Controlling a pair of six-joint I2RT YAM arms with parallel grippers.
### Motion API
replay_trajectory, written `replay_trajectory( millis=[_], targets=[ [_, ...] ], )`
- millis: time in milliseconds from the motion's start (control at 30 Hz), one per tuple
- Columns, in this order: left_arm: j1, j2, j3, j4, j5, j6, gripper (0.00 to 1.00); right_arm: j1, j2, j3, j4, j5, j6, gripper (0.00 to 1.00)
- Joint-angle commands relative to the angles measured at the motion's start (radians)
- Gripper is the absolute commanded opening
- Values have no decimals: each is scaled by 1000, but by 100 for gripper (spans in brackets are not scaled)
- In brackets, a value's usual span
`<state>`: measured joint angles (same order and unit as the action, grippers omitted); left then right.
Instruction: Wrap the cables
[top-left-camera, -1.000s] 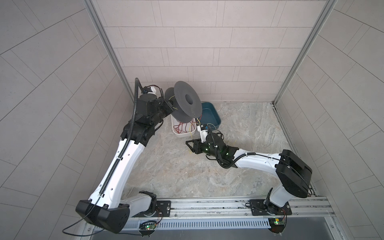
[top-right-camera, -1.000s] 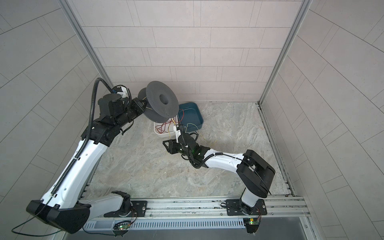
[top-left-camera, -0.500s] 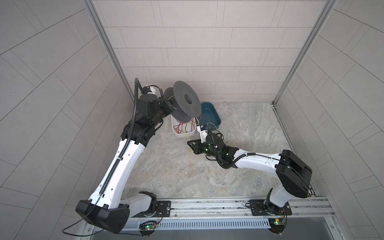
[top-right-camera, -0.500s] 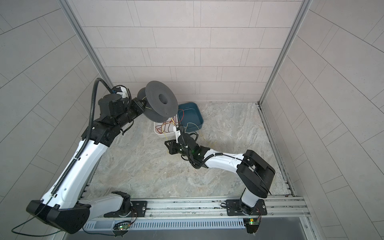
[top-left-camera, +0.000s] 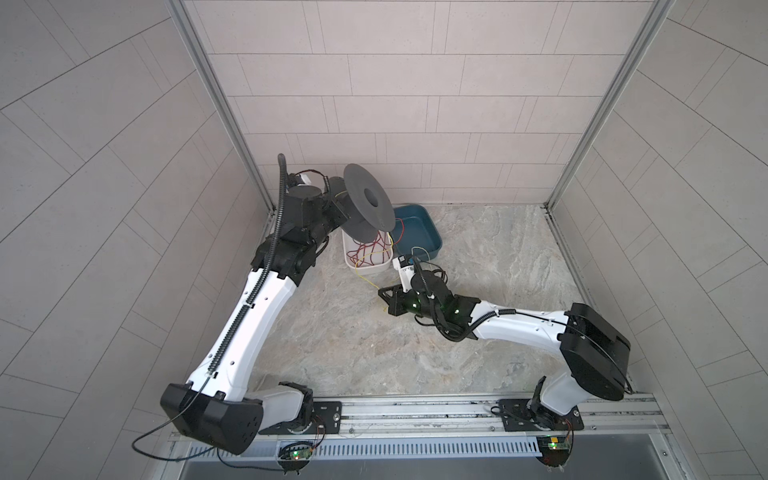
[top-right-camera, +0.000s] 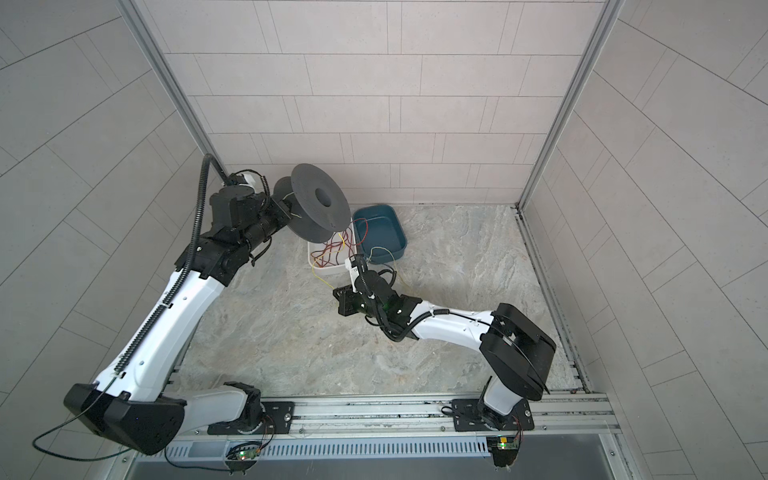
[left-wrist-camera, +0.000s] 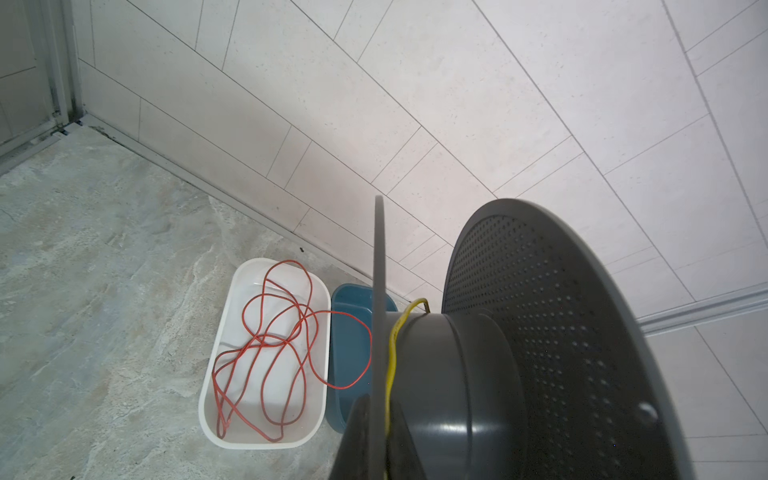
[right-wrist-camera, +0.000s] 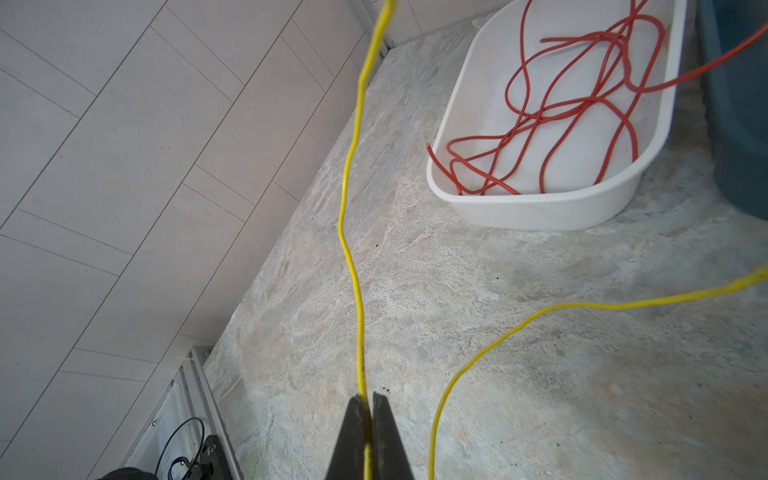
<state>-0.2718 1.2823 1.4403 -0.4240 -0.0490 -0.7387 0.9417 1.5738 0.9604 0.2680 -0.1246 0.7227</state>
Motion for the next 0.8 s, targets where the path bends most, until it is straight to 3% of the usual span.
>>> replay_trajectory(
  millis=[0,233,467,767],
  targets=[
    [-7,-5,1,56,-57,52,0,13,-81,35,-93,41,-120,0],
    [-24,10,14,3,-112,145,0,14,-182,124,-299,57,-313,0],
    [-103,46,71,-72,-211,259,0,14,-258,250,-465,14,-496,0],
    [-163,77,111,-129,-243,333,0,-12,-274,419,-639,124,-660,0]
  ],
)
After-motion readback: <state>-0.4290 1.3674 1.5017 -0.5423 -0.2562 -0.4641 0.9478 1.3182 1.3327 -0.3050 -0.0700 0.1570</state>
